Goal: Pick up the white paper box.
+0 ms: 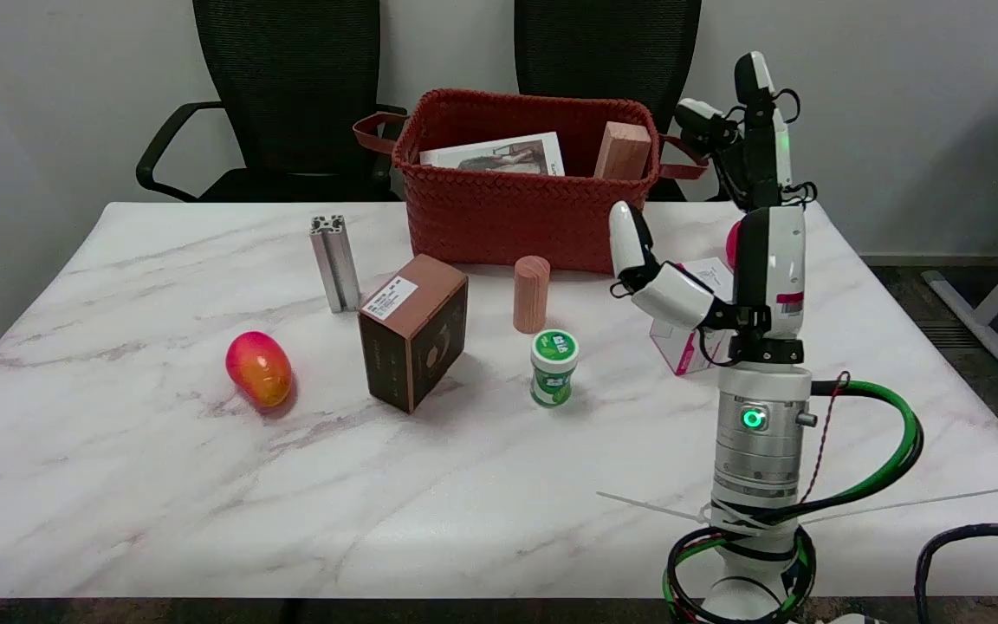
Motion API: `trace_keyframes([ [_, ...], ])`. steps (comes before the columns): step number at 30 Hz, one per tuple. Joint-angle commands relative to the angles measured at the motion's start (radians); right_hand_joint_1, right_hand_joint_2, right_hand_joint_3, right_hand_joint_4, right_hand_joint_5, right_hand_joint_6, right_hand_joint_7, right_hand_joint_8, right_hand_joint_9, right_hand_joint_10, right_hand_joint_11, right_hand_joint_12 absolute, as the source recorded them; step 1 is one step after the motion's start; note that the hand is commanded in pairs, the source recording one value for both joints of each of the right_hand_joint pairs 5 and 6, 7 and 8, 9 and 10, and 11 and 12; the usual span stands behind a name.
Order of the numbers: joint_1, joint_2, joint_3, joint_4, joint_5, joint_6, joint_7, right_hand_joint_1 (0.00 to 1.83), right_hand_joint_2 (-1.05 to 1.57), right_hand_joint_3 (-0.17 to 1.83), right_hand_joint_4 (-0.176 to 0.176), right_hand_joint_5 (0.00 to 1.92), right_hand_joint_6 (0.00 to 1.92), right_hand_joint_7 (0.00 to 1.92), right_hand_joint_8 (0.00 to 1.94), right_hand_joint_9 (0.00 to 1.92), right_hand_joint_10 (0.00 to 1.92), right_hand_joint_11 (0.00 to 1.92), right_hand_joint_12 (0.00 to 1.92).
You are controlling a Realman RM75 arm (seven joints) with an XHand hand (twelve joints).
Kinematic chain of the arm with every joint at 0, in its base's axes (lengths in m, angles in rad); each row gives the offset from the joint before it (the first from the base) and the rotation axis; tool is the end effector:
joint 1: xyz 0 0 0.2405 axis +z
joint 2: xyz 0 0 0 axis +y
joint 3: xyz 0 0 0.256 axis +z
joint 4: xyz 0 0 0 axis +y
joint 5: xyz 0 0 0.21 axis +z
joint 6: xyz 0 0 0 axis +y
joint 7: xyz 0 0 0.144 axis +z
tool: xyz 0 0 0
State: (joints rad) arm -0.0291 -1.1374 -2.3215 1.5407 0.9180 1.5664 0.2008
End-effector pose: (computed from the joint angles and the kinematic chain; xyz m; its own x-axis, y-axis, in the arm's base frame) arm -0.1914 -0.2284 0.2579 0.2240 0.6284 0.7450 -0.5952 -0.5171 0.6151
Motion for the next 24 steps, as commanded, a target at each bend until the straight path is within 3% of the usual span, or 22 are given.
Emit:
trace_keyframes([
  [1, -0.001, 0.003, 0.007, -0.010, 0.010, 0.021, 0.036, 1.05, 0.66, 0.79, 0.000, 0.11, 0.11, 0.51, 0.51, 0.41, 0.41, 0.50, 0.50],
  [24, -0.002, 0.015, -0.009, -0.018, 0.076, 0.014, 0.063, 1.07, 0.64, 0.77, 0.000, 0.10, 0.10, 0.51, 0.51, 0.41, 0.41, 0.49, 0.49],
])
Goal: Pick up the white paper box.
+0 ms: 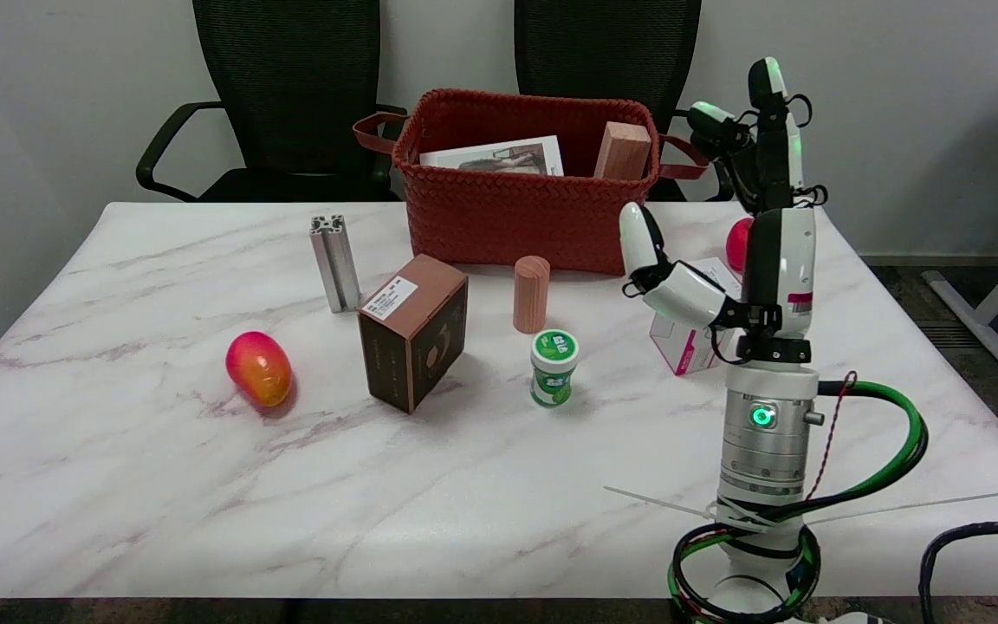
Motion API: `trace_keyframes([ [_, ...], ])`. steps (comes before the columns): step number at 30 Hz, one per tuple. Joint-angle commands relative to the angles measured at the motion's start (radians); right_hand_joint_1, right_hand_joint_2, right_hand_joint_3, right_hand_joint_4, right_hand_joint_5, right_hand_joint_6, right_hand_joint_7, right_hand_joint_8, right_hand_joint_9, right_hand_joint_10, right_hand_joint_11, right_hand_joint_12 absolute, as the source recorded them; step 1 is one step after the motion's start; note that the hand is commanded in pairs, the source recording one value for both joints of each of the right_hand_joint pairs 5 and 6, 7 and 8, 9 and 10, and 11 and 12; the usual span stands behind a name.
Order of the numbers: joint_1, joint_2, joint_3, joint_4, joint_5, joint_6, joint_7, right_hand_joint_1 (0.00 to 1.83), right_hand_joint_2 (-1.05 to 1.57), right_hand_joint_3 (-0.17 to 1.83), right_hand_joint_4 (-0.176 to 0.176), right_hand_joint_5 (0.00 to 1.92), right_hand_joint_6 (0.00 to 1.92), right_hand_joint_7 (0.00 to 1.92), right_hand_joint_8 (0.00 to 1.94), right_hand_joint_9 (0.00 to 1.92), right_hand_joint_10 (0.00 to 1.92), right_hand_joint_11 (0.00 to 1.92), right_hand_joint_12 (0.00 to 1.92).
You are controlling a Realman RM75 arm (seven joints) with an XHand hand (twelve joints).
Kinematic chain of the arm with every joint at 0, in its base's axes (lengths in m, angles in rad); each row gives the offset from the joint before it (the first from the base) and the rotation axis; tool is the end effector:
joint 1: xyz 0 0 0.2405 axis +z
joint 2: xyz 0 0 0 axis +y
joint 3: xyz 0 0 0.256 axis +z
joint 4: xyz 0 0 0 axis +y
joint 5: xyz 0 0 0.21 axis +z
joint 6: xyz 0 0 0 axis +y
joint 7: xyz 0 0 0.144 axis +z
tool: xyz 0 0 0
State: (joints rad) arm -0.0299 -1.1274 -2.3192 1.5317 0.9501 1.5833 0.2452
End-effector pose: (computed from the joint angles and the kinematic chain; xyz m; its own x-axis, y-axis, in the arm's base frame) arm -0.1948 -0.2288 0.2656 0.1949 0.6212 0.7590 -0.6188 -0.5225 0.5865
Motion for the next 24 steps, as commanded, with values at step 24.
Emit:
trace_keyframes([
  [24, -0.014, 0.015, -0.084, 0.009, 0.146, -0.067, 0.022, 1.18, 0.32, 0.77, 0.000, 0.00, 0.00, 0.32, 0.32, 0.39, 0.39, 0.42, 0.42],
])
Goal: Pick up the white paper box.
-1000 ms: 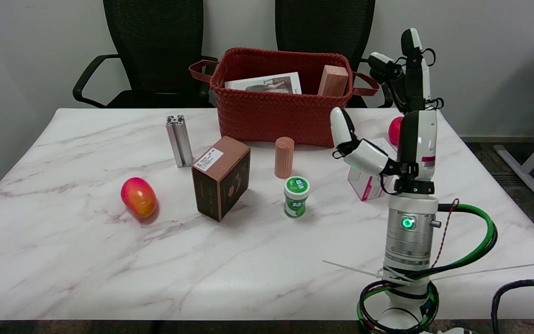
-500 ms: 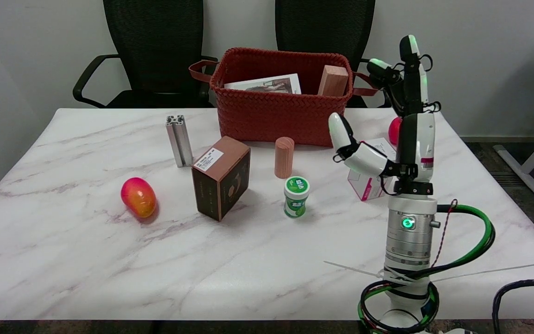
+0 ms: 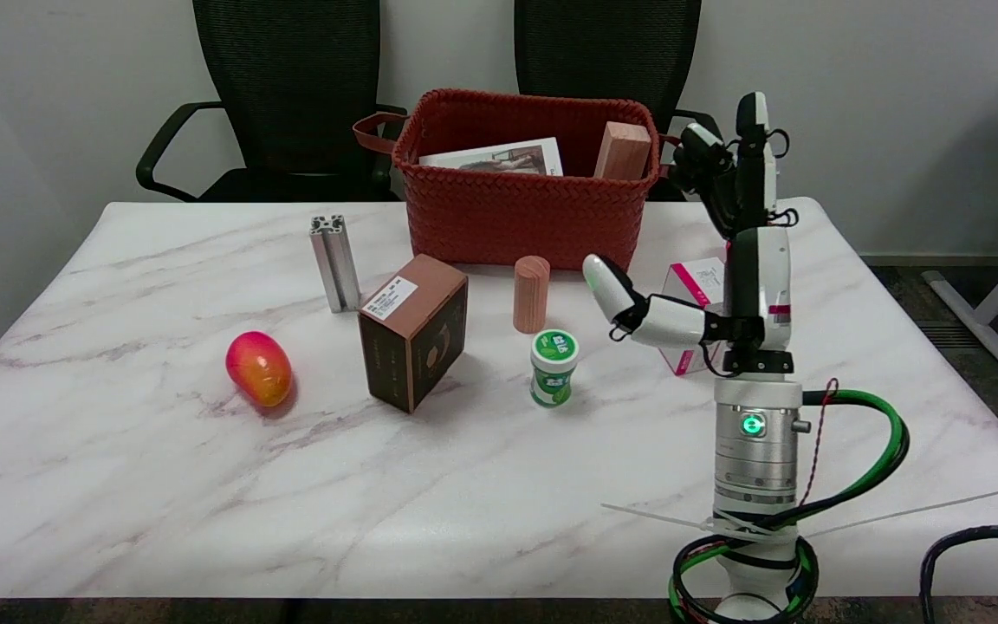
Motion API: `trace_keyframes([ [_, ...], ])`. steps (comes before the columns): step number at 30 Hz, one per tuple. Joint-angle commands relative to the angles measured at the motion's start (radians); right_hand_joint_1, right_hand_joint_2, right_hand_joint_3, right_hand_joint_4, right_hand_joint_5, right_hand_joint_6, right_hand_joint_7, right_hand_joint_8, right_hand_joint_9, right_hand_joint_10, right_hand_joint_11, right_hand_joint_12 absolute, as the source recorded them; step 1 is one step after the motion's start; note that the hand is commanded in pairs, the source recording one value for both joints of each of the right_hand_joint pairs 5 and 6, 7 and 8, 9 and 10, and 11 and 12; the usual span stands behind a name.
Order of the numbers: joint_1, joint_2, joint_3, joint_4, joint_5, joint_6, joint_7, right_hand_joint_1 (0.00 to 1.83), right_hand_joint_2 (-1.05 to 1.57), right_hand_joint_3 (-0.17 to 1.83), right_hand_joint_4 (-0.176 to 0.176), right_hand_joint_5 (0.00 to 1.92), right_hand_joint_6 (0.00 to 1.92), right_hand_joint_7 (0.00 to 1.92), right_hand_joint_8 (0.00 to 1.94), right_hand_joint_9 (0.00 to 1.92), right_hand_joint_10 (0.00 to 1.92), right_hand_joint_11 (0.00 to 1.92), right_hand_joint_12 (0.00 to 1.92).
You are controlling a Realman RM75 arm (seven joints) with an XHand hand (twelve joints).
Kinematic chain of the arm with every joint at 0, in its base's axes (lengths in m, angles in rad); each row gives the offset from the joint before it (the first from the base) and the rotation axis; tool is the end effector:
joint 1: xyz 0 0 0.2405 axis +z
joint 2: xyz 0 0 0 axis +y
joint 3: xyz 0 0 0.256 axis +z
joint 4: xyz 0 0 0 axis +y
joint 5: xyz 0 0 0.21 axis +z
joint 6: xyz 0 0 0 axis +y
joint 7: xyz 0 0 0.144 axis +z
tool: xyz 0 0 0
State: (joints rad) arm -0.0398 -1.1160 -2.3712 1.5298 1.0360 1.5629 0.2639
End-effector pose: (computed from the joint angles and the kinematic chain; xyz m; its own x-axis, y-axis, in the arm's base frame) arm -0.2107 -0.2297 0.2641 0.2100 0.5700 0.7944 -0.6973 -0.4822 0.5304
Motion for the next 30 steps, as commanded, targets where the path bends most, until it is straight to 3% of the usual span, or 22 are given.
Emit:
trace_keyframes([
  [1, -0.004, 0.004, -0.032, 0.011, 0.060, -0.046, 0.003, 1.18, 0.32, 0.77, 0.000, 0.00, 0.00, 0.31, 0.31, 0.37, 0.37, 0.39, 0.39],
  [9, -0.004, 0.004, -0.032, 0.007, 0.074, -0.061, 0.003, 1.20, 0.31, 0.77, 0.000, 0.00, 0.00, 0.27, 0.27, 0.30, 0.30, 0.15, 0.15],
  [11, -0.004, 0.004, -0.030, 0.005, 0.079, -0.064, 0.003, 1.20, 0.31, 0.78, 0.000, 0.00, 0.00, 0.26, 0.26, 0.26, 0.26, 0.00, 0.00],
  [24, -0.014, 0.001, -0.024, -0.056, 0.212, -0.014, -0.009, 1.19, 0.36, 0.84, 0.000, 0.00, 0.00, 0.21, 0.21, 0.18, 0.18, 0.00, 0.00],
  [30, -0.017, -0.013, -0.025, -0.090, 0.290, 0.003, -0.011, 1.14, 0.41, 0.80, 0.000, 0.00, 0.00, 0.08, 0.08, 0.00, 0.00, 0.00, 0.00],
])
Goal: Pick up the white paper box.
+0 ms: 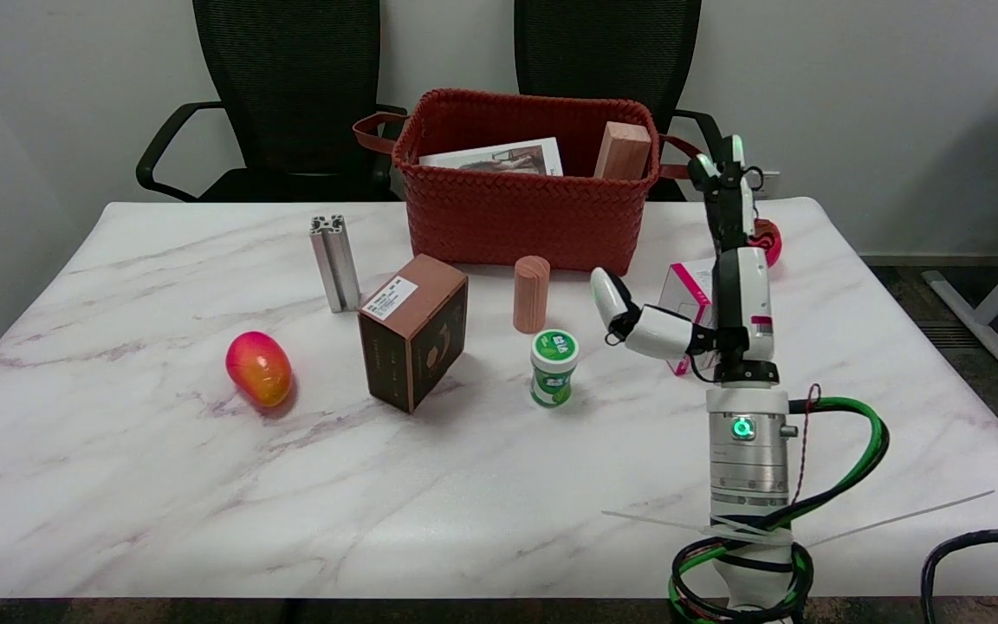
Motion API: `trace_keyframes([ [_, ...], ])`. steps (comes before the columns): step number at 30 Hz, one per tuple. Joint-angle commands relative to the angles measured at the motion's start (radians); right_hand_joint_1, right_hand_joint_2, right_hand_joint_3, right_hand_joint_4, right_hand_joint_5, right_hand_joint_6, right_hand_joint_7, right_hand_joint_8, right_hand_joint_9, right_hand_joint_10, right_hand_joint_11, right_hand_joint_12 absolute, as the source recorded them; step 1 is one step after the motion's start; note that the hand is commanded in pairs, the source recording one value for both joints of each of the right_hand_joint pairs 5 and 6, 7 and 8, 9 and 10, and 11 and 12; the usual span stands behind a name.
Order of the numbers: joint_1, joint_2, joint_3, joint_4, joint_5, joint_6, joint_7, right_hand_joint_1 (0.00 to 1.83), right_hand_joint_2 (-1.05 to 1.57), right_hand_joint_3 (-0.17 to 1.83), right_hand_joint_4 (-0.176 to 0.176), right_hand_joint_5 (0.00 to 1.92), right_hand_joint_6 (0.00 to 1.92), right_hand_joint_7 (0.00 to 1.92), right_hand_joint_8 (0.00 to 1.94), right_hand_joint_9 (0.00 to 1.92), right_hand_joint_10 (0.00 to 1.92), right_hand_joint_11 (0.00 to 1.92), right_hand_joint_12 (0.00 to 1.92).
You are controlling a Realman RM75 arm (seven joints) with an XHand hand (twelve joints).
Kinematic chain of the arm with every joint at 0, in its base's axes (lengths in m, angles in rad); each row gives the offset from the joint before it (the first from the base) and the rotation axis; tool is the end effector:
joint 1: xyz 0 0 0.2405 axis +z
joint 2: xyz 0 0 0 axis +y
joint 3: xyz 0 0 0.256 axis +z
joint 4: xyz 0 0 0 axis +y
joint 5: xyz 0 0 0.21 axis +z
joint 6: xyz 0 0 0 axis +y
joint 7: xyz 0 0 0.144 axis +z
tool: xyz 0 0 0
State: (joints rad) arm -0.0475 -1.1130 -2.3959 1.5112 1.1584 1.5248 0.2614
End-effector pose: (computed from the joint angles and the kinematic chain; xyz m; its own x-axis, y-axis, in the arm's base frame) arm -0.2328 -0.2351 0.2694 0.2419 0.5456 0.8024 -0.7830 -0.3786 0.4935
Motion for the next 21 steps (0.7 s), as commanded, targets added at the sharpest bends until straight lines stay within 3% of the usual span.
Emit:
trace_keyframes([
  [1, -0.009, -0.024, 0.003, -0.081, 0.175, 0.060, -0.010, 1.14, 0.41, 0.79, 0.000, 0.00, 0.00, 0.06, 0.06, 0.00, 0.00, 0.00, 0.00],
  [6, -0.009, -0.054, 0.003, -0.085, 0.218, 0.146, -0.090, 1.11, 0.40, 0.76, 0.000, 0.00, 0.00, 0.02, 0.02, 0.00, 0.00, 0.00, 0.00],
  [12, -0.017, -0.067, -0.005, -0.074, 0.261, 0.205, -0.103, 1.11, 0.20, 0.82, 0.000, 0.00, 0.00, 0.00, 0.00, 0.00, 0.00, 0.00, 0.00],
  [15, -0.029, -0.070, 0.000, -0.067, 0.276, 0.219, -0.112, 1.10, 0.12, 0.67, 0.000, 0.00, 0.00, 0.00, 0.00, 0.00, 0.00, 0.00, 0.00],
  [17, -0.033, -0.073, 0.006, -0.065, 0.285, 0.223, -0.126, 1.08, 0.03, 0.44, 0.000, 0.00, 0.00, 0.00, 0.00, 0.00, 0.00, 0.00, 0.00],
  [21, -0.033, -0.073, 0.009, -0.063, 0.327, 0.222, -0.130, 1.06, -0.01, 0.27, 0.000, 0.00, 0.00, 0.00, 0.00, 0.00, 0.00, 0.00, 0.00],
])
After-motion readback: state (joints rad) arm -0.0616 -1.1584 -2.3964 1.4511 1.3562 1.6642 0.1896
